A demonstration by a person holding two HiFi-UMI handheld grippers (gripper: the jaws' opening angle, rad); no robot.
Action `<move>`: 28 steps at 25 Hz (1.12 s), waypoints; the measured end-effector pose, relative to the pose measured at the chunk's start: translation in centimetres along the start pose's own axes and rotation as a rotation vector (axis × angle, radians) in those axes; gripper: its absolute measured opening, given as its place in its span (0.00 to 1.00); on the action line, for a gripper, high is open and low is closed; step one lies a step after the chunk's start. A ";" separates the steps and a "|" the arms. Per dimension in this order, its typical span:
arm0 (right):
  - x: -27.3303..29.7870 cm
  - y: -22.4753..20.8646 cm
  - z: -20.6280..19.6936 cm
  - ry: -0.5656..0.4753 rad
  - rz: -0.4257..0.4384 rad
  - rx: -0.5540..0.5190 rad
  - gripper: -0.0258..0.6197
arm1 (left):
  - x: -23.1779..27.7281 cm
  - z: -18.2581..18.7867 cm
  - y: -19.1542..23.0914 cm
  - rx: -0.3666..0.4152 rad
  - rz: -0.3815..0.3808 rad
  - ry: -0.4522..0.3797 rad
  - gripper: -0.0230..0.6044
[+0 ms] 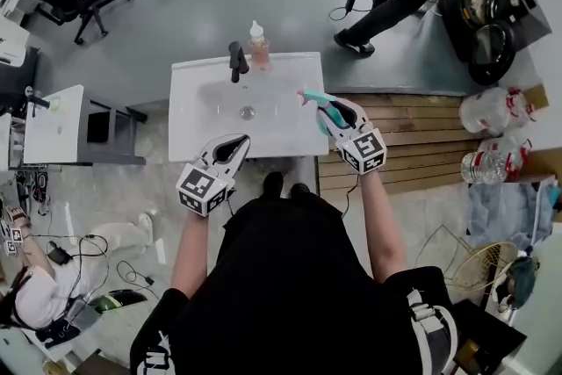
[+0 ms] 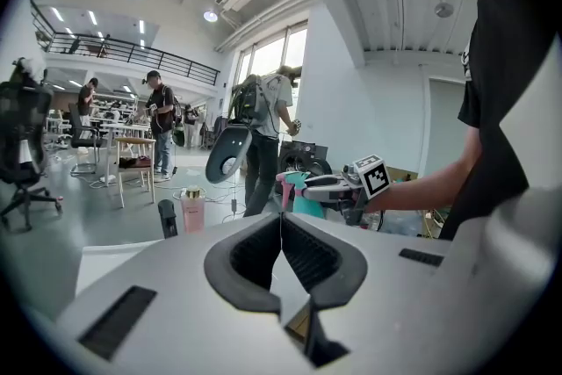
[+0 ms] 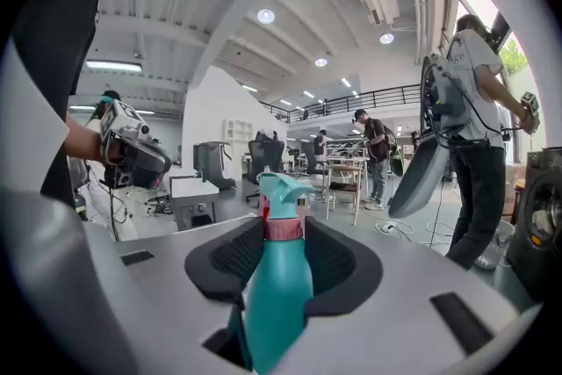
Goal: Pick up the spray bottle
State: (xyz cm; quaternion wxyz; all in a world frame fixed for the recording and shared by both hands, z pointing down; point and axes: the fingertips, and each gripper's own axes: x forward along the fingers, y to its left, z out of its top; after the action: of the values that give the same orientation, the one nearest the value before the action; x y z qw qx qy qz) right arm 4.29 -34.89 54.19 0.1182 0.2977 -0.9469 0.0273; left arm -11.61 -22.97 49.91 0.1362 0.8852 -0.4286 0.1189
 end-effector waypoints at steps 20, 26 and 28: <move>-4.7 1.6 1.3 -0.050 0.164 0.013 0.28 | -0.1 -0.8 -6.2 -0.020 0.099 -0.018 0.08; -5.9 0.7 1.0 -0.070 0.179 0.026 0.28 | 0.4 -1.2 -8.3 -0.032 0.129 -0.024 0.07; -6.1 0.6 0.9 -0.074 0.187 0.022 0.27 | 0.7 -1.4 -9.0 -0.034 0.133 -0.027 0.07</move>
State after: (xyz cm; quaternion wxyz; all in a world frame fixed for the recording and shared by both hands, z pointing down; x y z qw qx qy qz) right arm 8.61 -31.09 51.86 0.0770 0.2100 -0.9739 0.0378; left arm -4.16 -17.63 50.16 0.1373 0.8539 -0.4902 0.1086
